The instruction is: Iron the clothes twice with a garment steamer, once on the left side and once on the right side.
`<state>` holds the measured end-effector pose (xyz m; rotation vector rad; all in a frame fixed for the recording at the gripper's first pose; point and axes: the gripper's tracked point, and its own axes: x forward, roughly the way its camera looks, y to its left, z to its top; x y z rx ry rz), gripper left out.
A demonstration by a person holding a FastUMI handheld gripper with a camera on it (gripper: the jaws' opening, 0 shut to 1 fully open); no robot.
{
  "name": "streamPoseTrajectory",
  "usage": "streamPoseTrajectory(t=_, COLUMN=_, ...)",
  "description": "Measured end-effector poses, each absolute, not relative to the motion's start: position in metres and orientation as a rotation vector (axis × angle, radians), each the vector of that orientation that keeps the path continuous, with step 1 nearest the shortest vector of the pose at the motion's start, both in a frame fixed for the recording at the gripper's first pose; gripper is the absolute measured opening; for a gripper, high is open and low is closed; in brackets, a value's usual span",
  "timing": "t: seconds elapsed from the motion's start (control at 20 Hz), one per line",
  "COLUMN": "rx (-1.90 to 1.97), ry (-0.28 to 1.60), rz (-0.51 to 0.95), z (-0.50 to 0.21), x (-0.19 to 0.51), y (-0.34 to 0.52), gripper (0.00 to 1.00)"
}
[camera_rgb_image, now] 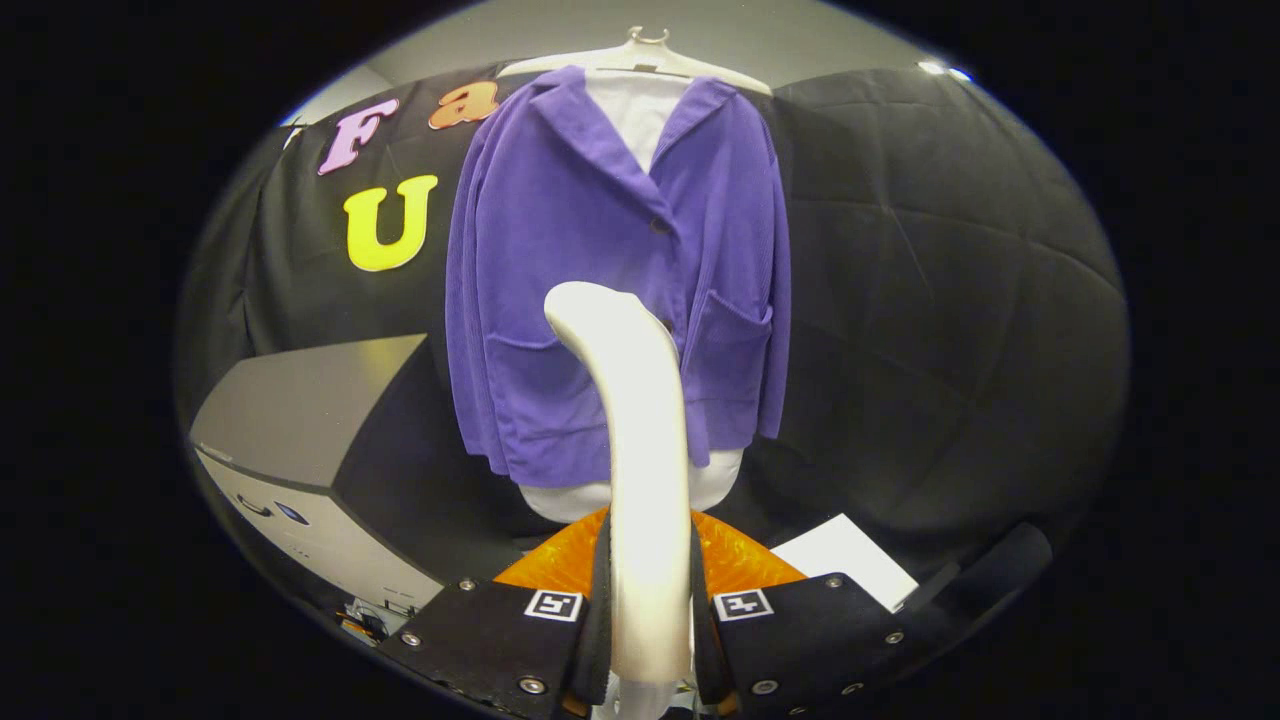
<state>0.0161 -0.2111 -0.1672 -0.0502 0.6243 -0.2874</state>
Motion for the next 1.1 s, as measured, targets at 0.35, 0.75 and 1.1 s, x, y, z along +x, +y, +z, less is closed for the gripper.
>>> streamPoseTrajectory(t=0.35, rx=-0.057, ry=0.509, rz=-0.279, z=-0.098, x=0.004, y=-0.237, gripper=0.33)
streamPoseTrajectory(t=0.75, rx=0.021, ry=0.308, rz=-0.318, z=0.005, x=0.053, y=-0.27, gripper=0.33)
streamPoseTrajectory(t=1.1, rx=0.009, ry=0.22, rz=-0.446, z=0.026, x=0.111, y=-0.301, gripper=0.33)
